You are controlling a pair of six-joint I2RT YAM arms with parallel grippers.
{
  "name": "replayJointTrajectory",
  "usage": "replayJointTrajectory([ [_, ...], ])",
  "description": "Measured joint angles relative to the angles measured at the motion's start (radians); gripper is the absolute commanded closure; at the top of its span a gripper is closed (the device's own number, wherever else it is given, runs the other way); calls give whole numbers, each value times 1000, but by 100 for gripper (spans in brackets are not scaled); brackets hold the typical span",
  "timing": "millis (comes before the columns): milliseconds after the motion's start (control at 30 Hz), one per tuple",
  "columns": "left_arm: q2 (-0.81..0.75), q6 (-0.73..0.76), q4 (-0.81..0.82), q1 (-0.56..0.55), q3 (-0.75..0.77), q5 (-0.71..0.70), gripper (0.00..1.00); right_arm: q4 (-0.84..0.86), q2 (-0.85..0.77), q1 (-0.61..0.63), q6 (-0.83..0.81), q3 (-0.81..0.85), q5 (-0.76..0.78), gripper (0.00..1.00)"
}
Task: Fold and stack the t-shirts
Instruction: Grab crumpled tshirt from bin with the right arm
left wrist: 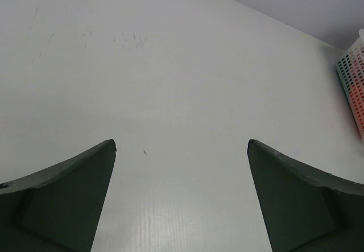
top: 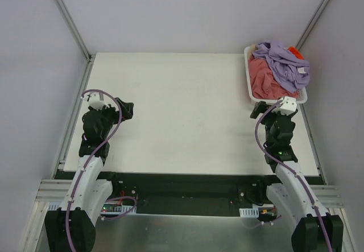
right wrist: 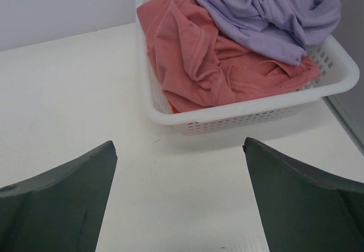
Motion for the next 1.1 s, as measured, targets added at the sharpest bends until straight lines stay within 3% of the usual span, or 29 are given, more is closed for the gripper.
replayJointTrajectory([
  [267,3,-3,-39,0,16,-11,1,-69,82,0,57,80,-19,4],
  [433,56,-8,-145,0,123,-31,1,-364,310,-23,101,484,19,4],
  [633,66,-10,-190,0,139,-34,1,-615,596,-164,180,974,36,4],
  [867,79,-11,-196,0,139,-34,1,-786,941,-283,243,1268,2,4],
  [1100,103,-11,-196,0,139,-34,1,-856,1236,-358,430,1495,-121,2],
])
